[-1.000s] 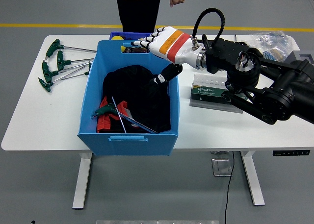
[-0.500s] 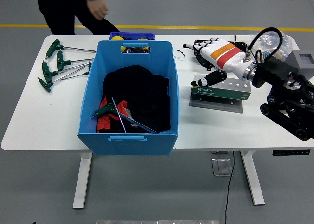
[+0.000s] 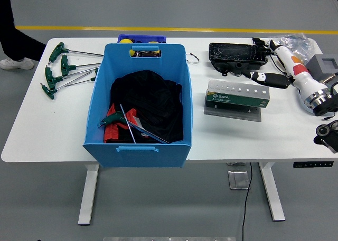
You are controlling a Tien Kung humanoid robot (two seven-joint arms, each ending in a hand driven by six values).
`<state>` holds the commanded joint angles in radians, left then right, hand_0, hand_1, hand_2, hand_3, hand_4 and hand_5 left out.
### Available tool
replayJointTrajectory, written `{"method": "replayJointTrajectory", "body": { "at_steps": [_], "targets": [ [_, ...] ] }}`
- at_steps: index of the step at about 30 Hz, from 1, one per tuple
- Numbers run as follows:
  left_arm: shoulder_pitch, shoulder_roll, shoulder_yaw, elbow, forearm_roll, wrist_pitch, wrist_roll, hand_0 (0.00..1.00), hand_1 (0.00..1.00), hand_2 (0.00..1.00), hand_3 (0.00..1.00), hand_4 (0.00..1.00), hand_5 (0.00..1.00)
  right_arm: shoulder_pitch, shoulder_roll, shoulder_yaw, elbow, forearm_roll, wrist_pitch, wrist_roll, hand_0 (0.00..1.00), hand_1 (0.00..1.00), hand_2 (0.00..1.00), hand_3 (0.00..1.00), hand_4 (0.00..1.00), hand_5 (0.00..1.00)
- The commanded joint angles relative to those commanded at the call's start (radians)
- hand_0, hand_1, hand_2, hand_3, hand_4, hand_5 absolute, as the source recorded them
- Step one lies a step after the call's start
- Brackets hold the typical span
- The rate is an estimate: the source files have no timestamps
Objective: Lift tool from toolbox,place it in box,lift tool from toolbox,place it in box
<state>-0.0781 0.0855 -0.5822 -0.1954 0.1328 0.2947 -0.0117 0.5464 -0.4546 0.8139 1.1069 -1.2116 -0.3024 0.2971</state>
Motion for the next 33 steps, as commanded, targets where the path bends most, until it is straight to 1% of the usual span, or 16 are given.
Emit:
{"method": "replayJointTrajectory", "body": {
  "at_steps": [2,3,6,8,9,14,15,17,22,26,28,33],
  "targets": [
    [0.000,0.000,0.008,-0.001,-0.007,-0.002,0.000,0.681,0.659,0.718,0.754,0.942,0.836,-0.054,0.026,0.067,-0.005,0.091,0.030,0.008,0.807,0.804,0.846,0.881,0.998,0.670],
    [0.000,0.000,0.011,-0.001,-0.010,-0.003,0.000,0.681,0.668,0.724,0.754,0.942,0.836,-0.068,0.032,0.087,-0.006,0.121,0.035,0.010,0.805,0.785,0.844,0.873,0.998,0.823],
    [0.001,0.000,0.022,-0.002,-0.021,-0.006,-0.001,0.681,0.668,0.724,0.754,0.942,0.836,-0.137,0.075,0.197,-0.014,0.251,0.076,0.020,0.805,0.785,0.844,0.873,0.998,0.823],
    [0.001,-0.001,0.024,-0.002,-0.022,-0.007,-0.001,0.681,0.668,0.724,0.754,0.942,0.836,-0.164,0.092,0.254,-0.019,0.327,0.096,0.025,0.805,0.785,0.844,0.873,0.998,0.823],
    [0.001,-0.001,0.024,-0.002,-0.022,-0.008,-0.001,0.680,0.672,0.725,0.760,0.942,0.837,-0.177,0.100,0.280,-0.021,0.338,0.110,0.025,0.804,0.785,0.833,0.857,0.998,0.861],
    [0.003,-0.002,0.022,-0.001,-0.019,-0.011,0.002,0.680,0.672,0.725,0.760,0.942,0.837,-0.236,0.135,0.408,-0.015,0.314,0.162,0.018,0.804,0.785,0.833,0.857,0.998,0.861],
    [0.003,-0.002,0.022,-0.001,-0.019,-0.013,0.003,0.681,0.683,0.730,0.762,0.942,0.838,-0.247,0.141,0.435,-0.012,0.307,0.170,0.013,0.799,0.778,0.827,0.841,0.998,0.883],
    [0.002,-0.002,0.022,-0.001,-0.018,-0.015,0.006,0.681,0.683,0.730,0.762,0.942,0.838,-0.269,0.152,0.484,-0.007,0.284,0.186,0.000,0.799,0.778,0.827,0.841,0.998,0.883],
    [0.003,-0.002,0.018,-0.001,-0.012,-0.017,0.009,0.682,0.688,0.736,0.764,0.942,0.840,-0.301,0.178,0.565,0.000,0.238,0.217,-0.031,0.799,0.768,0.816,0.835,0.998,0.888],
    [0.004,-0.003,0.013,-0.001,-0.005,-0.018,0.011,0.682,0.688,0.736,0.764,0.942,0.840,-0.319,0.205,0.631,0.008,0.169,0.257,-0.072,0.799,0.768,0.816,0.835,0.998,0.888],
    [0.005,-0.003,0.010,-0.001,0.000,-0.018,0.013,0.677,0.694,0.739,0.769,0.944,0.847,-0.330,0.222,0.666,0.019,0.140,0.272,-0.091,0.784,0.757,0.803,0.822,0.998,0.888],
    [0.007,-0.003,0.003,0.000,0.011,-0.020,0.016,0.677,0.691,0.739,0.770,0.946,0.855,-0.360,0.266,0.747,0.054,0.129,0.294,-0.120,0.781,0.754,0.795,0.814,0.998,0.890]
  ]
}}
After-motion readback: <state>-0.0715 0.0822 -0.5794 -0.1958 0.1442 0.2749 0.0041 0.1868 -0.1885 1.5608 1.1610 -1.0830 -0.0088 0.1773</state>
